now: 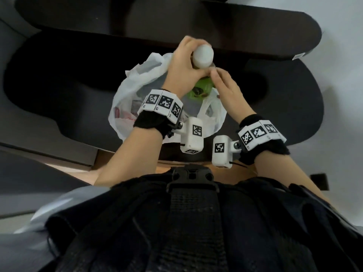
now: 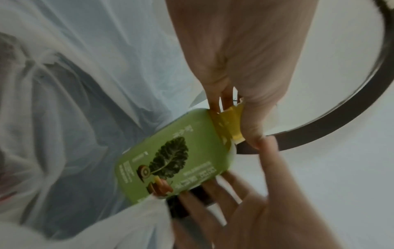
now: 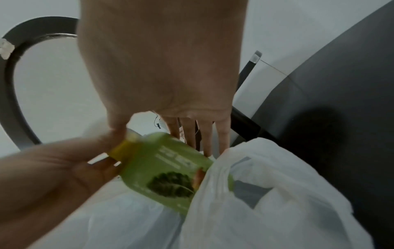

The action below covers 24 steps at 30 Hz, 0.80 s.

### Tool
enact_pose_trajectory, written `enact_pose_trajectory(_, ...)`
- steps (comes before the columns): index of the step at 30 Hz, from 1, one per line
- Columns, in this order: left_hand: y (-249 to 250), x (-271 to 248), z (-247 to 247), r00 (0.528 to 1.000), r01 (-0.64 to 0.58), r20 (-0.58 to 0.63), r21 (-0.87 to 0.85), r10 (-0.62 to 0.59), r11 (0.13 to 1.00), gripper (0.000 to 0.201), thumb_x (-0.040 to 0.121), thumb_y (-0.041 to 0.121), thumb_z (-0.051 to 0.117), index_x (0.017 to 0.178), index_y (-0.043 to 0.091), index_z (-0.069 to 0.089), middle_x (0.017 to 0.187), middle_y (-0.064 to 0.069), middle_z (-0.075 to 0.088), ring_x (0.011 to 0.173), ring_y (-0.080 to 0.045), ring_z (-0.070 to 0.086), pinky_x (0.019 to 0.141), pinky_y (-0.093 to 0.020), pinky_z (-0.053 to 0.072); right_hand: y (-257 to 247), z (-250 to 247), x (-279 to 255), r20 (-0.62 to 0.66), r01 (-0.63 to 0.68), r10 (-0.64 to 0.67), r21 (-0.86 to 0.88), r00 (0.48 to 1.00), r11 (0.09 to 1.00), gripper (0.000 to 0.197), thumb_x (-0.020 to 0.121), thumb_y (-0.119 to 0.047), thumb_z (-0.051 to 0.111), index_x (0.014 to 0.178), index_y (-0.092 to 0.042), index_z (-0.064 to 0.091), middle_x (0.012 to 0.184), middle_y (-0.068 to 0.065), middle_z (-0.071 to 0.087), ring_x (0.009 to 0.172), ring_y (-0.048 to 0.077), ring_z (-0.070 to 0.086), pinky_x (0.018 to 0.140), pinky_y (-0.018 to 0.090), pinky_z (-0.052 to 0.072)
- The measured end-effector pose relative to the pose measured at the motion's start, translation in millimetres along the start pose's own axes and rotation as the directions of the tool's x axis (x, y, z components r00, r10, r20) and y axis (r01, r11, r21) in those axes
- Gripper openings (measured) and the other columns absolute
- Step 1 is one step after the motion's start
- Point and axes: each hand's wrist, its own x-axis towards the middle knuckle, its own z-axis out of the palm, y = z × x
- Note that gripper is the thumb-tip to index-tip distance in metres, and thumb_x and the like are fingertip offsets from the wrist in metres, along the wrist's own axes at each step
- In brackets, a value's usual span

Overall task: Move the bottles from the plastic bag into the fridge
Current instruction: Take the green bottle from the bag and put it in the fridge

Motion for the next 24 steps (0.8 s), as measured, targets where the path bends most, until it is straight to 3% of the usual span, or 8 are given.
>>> enact_pose_trajectory(5,51,-18,-24,0.980,-0.133,-0.140,0.066,0.141,0.989,0.046,0.068,0.021,0.080,0.106,0.001,0.062,0.101,0.005,0.051,0.094,-0.001,0.053,0.086,-0.004,0.038,13,-2,-18,0.164,-0.085,0.127,-0.241,0.978,0.967,0.063,0.093,-0.038,0.053,0.145,-0.014,0.028,0.148,0.007,0.038,0.124,0.021,0.050,0.089,0.021,0.036)
enact_pose_trajectory(8,83,-41,-37,0.951,-0.192,-0.231,0.071,0.203,0.979,0.047,0.070,0.023,0.078,0.105,-0.003,0.061,0.103,0.001,0.053,0.097,-0.006,0.054,0.087,-0.009,0.043,15,3,-34,0.144,0.014,0.035,-0.324,0.989,0.946,0.066,0.090,-0.029,0.060,0.144,-0.009,0.028,0.147,0.009,0.038,0.130,0.026,0.044,0.106,0.031,0.037)
enact_pose_trajectory(11,108,-71,-54,0.934,-0.185,-0.296,0.078,0.200,0.980,0.049,0.072,0.025,0.077,0.108,-0.004,0.060,0.104,-0.001,0.054,0.100,-0.016,0.056,0.088,-0.022,0.051,-1,16,-54,0.084,0.186,-0.174,-0.171,0.981,0.968,0.072,0.081,-0.024,0.071,0.140,-0.008,0.033,0.140,0.009,0.046,0.128,0.021,0.044,0.107,0.034,0.039)
enact_pose_trajectory(15,132,-112,-81,0.904,-0.165,-0.388,0.066,0.178,0.984,0.049,0.074,0.023,0.077,0.113,-0.001,0.059,0.105,-0.004,0.055,0.103,-0.022,0.059,0.089,-0.032,0.055,-40,36,-90,0.107,0.360,-0.370,0.100,0.923,0.927,0.075,0.064,-0.037,0.078,0.125,-0.015,0.042,0.120,-0.001,0.056,0.108,-0.001,0.055,0.091,0.014,0.047)
enact_pose_trajectory(18,140,-146,-107,0.880,-0.144,-0.449,0.056,0.154,0.988,0.047,0.075,0.023,0.079,0.111,-0.003,0.061,0.106,-0.012,0.061,0.102,-0.021,0.063,0.088,-0.033,0.056,-62,55,-113,0.205,0.394,-0.421,0.159,0.884,0.905,0.069,0.065,-0.019,0.084,0.122,-0.009,0.048,0.103,-0.017,0.058,0.094,-0.013,0.057,0.082,0.012,0.050)
enact_pose_trajectory(20,143,-172,-127,0.864,-0.122,-0.486,0.052,0.132,0.991,0.049,0.075,0.023,0.079,0.112,-0.004,0.061,0.105,-0.013,0.063,0.098,-0.018,0.064,0.085,-0.028,0.056,-72,73,-129,0.307,0.377,-0.411,0.165,0.859,0.911,0.070,0.062,-0.020,0.086,0.121,-0.008,0.050,0.105,-0.012,0.061,0.098,-0.005,0.060,0.086,0.020,0.053)
enact_pose_trajectory(22,144,-201,-147,0.855,-0.083,-0.511,0.045,0.094,0.996,0.050,0.075,0.023,0.079,0.114,-0.002,0.061,0.102,-0.011,0.065,0.097,-0.017,0.066,0.084,-0.030,0.058,-83,94,-149,0.439,0.380,-0.421,0.182,0.794,0.907,0.075,0.056,-0.030,0.088,0.119,-0.008,0.054,0.111,0.000,0.065,0.105,0.012,0.063,0.093,0.036,0.054)
enact_pose_trajectory(24,143,-234,-167,0.842,-0.051,-0.535,0.041,0.065,0.998,0.050,0.074,0.022,0.080,0.114,-0.002,0.062,0.102,-0.011,0.066,0.096,-0.018,0.067,0.084,-0.034,0.059,-91,118,-170,0.559,0.399,-0.424,0.174,0.713,0.900,0.071,0.053,-0.034,0.088,0.112,-0.010,0.057,0.109,0.003,0.067,0.106,0.015,0.065,0.093,0.043,0.054)
